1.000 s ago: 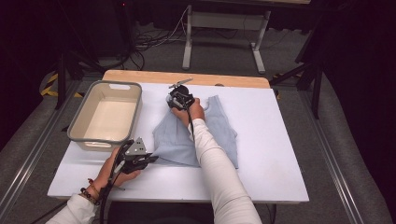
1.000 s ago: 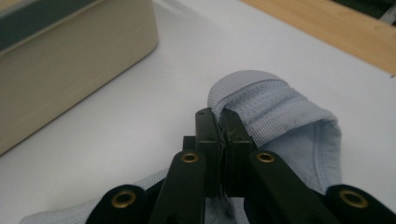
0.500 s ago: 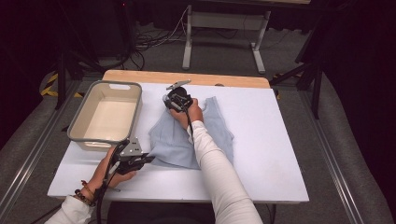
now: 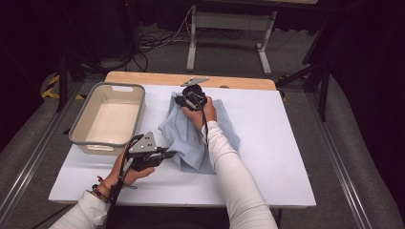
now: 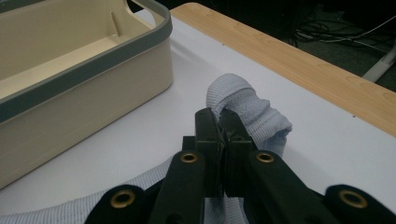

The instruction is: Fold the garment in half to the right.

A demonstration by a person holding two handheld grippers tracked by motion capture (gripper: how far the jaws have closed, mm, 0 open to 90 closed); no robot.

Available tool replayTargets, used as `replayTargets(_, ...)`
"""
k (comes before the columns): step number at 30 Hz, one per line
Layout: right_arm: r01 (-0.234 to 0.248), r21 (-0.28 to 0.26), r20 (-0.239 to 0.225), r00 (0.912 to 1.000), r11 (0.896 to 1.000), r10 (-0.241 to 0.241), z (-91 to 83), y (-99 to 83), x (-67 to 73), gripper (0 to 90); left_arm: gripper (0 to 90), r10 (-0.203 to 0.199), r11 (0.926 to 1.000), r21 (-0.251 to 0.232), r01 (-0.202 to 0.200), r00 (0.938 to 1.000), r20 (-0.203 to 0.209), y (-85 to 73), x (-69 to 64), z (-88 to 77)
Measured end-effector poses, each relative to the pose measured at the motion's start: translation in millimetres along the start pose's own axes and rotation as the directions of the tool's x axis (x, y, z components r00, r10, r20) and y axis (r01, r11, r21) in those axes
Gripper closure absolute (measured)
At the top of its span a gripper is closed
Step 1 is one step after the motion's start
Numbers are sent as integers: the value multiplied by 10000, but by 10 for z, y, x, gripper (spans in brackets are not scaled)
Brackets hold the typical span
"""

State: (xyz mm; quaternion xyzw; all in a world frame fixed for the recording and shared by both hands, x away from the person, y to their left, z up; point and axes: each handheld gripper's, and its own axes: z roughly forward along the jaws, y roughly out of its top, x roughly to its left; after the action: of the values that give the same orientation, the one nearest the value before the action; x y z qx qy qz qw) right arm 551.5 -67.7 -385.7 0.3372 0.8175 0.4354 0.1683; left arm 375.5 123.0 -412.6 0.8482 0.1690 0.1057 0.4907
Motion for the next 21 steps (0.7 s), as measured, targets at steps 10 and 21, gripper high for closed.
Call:
replayTargets(10, -120, -346, 57, 9999, 9993, 122, -186, -24, -115, 876, 836, -133, 9990, -424, 158, 9981, 595, 140, 1, 196)
replayTargets(21, -193, -710, 429, 9988, 9973, 224, -545, -124, -290, 876, 830, 706, 9968, -432, -675, 9946, 765, 343, -150, 523)
